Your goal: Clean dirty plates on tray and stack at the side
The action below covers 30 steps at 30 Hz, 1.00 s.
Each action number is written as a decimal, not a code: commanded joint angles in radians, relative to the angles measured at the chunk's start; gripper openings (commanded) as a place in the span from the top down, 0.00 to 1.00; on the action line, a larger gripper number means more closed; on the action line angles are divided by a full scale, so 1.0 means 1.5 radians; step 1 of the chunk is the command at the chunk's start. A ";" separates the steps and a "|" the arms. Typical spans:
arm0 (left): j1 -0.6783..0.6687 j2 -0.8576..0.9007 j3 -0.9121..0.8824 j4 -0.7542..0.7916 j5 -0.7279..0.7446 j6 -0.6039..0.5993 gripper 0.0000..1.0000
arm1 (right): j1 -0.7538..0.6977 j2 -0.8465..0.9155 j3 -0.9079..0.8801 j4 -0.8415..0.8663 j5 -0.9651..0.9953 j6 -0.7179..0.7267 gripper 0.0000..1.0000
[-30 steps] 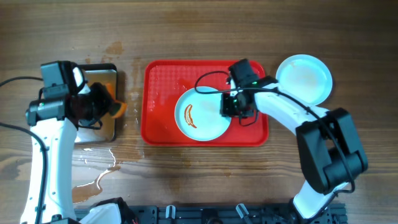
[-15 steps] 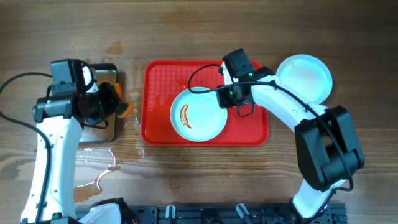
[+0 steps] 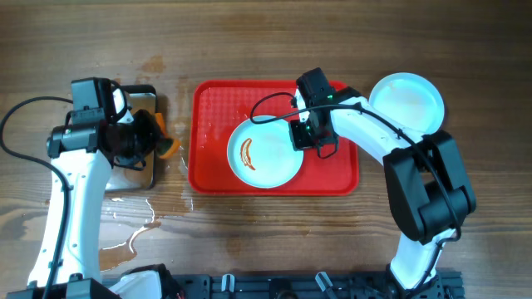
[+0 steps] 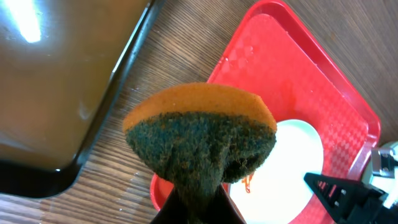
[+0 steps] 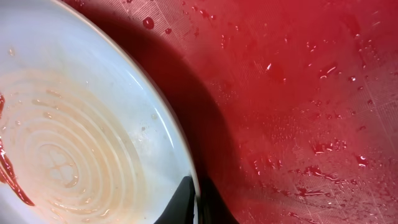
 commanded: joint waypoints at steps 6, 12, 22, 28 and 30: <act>-0.082 0.004 -0.041 0.085 0.039 -0.039 0.96 | -0.001 0.031 0.023 0.008 0.006 0.093 0.96; -0.188 0.014 -0.086 0.220 0.038 -0.045 0.96 | 0.006 0.032 0.042 0.049 -0.014 0.139 0.96; -0.290 0.161 -0.094 0.367 0.034 -0.096 0.96 | 0.029 0.041 0.041 0.036 0.026 0.150 0.95; -0.341 0.253 -0.094 0.439 0.040 -0.118 0.96 | 0.035 0.041 0.038 0.032 0.095 0.222 0.96; -0.351 0.269 -0.094 0.444 0.038 -0.118 0.96 | 0.035 0.041 0.037 0.030 0.092 0.213 0.96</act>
